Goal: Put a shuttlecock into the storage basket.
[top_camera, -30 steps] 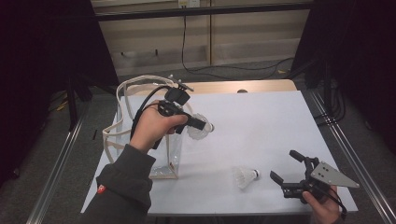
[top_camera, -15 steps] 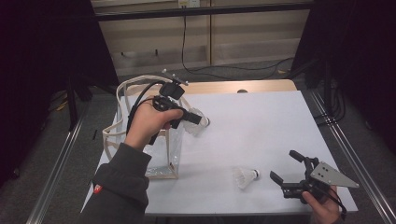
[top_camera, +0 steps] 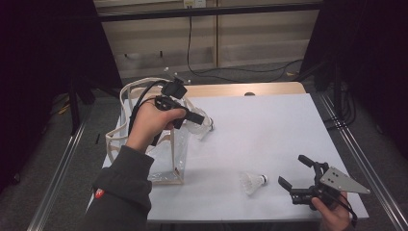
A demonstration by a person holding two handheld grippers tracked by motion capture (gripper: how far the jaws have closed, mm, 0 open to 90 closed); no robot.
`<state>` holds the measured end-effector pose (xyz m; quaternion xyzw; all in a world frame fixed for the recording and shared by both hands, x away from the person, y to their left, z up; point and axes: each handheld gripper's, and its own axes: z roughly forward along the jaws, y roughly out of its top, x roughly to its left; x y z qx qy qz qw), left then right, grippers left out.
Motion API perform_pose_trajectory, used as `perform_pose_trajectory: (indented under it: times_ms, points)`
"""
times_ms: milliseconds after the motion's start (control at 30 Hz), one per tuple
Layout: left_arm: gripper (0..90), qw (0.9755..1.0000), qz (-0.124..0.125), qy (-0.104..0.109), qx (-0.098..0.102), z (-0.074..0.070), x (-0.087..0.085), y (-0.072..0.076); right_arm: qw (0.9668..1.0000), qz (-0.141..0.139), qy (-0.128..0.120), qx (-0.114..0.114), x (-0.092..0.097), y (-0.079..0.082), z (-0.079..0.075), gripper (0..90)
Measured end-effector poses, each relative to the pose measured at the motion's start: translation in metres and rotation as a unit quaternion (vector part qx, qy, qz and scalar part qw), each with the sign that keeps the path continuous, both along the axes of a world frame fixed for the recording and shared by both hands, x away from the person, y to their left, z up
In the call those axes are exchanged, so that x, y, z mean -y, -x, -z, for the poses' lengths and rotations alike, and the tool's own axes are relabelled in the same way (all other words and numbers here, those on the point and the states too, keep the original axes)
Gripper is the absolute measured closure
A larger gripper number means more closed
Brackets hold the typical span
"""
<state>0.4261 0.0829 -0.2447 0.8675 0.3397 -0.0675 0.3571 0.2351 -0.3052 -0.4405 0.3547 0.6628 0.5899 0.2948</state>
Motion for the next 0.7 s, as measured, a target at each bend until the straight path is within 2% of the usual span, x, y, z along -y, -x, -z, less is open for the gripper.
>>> perform_pose_trajectory:
  times_ms: [533, 700]
  points:
    - [86.8, 0.9998, -0.018, -0.004, 0.001, -0.0053, -0.0074, -0.0066, 1.0, -0.001, 0.0, 0.0, -0.0001, 0.0001, -0.0001, 0.3]
    - [86.8, 0.9998, -0.016, -0.008, 0.003, -0.0074, -0.0093, -0.0086, 1.0, 0.0, 0.0, 0.0, 0.0001, 0.0, 0.0, 0.3]
